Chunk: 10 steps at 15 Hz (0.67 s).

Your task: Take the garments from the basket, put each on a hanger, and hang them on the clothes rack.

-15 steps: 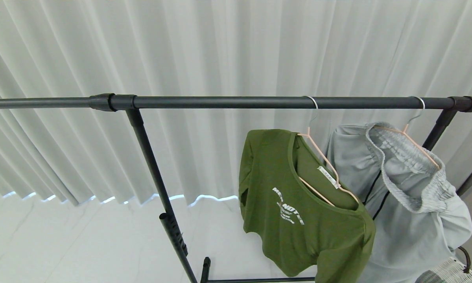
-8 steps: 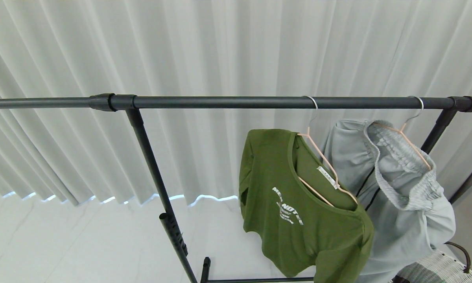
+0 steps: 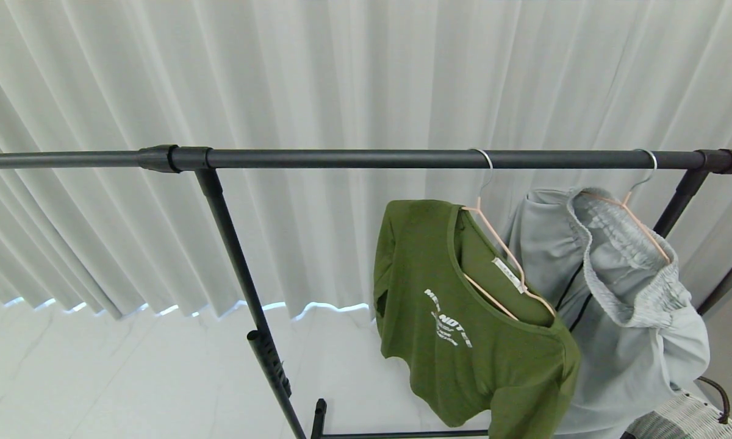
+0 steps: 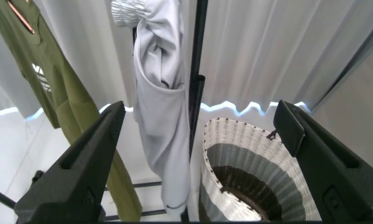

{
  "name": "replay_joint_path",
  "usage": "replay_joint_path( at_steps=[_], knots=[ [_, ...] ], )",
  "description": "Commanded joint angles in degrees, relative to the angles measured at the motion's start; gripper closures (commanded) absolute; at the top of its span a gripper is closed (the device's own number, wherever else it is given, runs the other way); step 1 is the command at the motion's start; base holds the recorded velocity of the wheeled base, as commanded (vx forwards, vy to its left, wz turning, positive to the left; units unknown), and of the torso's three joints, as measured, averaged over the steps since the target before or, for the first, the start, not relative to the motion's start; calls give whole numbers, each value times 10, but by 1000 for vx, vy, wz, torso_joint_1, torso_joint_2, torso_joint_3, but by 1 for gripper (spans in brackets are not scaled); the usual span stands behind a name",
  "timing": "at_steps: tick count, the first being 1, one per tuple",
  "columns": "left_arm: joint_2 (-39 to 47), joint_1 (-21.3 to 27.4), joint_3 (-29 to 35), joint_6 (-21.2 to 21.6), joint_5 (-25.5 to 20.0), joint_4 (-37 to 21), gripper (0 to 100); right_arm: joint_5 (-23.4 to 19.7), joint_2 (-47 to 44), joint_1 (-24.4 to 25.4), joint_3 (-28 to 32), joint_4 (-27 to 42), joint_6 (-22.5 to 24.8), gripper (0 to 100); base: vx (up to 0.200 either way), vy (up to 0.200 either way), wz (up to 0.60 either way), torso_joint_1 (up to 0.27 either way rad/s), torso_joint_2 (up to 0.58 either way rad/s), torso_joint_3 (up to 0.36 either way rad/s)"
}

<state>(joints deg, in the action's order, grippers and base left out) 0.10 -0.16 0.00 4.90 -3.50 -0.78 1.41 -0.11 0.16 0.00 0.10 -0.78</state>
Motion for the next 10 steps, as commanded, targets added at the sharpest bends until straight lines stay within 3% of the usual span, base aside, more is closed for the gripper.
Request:
replay_joint_path(
  at_steps=[1, 10],
  knots=[
    [-1, 0, 0, 0, 0, 0, 0, 0, 0, 0, 0, 0, 0, 0, 0, 0, 0, 0, 0, 0],
    [-1, 0, 0, 0, 0, 0, 0, 0, 0, 0, 0, 0, 5, 0, 0, 0, 0, 0, 0, 0]
  ],
)
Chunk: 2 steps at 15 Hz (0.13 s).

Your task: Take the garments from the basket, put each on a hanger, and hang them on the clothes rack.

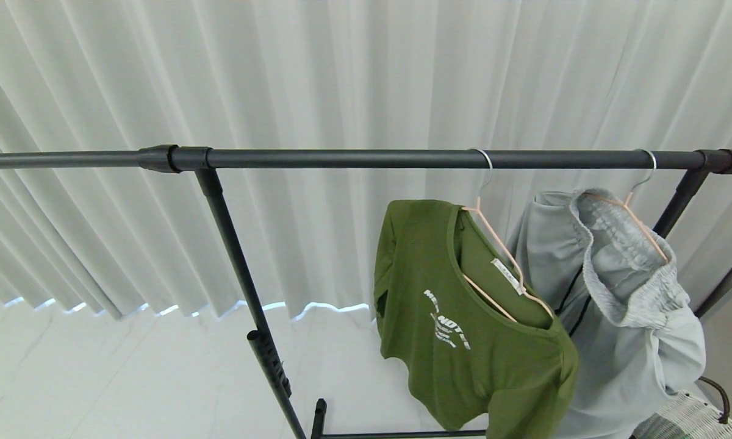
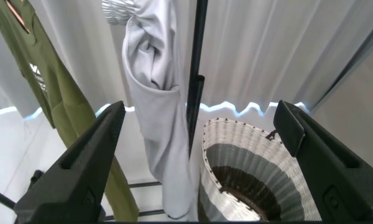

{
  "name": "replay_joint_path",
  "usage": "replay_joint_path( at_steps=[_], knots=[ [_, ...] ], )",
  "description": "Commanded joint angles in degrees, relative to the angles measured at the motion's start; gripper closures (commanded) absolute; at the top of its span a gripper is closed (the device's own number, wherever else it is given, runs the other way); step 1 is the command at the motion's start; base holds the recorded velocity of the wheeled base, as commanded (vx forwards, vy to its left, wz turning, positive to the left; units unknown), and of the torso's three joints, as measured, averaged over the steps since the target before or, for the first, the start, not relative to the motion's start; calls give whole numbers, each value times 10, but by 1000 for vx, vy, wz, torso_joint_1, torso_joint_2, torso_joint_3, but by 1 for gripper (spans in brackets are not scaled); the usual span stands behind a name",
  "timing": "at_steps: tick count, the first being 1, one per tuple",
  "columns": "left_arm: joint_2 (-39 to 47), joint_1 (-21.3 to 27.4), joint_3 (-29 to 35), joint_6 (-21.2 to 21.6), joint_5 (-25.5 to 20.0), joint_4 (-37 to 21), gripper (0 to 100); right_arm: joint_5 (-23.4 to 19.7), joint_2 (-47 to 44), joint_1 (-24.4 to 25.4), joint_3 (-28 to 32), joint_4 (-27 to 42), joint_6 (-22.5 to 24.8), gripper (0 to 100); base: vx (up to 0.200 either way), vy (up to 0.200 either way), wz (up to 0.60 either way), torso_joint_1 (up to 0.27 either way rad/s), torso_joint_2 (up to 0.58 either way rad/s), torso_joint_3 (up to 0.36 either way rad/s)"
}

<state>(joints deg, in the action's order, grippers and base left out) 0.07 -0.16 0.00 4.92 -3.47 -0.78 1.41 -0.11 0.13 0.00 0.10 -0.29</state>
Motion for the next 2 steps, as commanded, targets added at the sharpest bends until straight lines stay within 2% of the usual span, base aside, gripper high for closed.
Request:
replay_joint_path(
  at_steps=[1, 2],
  knots=[
    [-1, 0, 0, 0, 0, 0, 0, 0, 0, 0, 0, 0, 3, 0, 0, 0, 0, 0, 0, 0],
    [-1, 0, 0, 0, 0, 0, 0, 0, 0, 0, 0, 0, 15, 0, 0, 0, 0, 0, 0, 0]
  ],
)
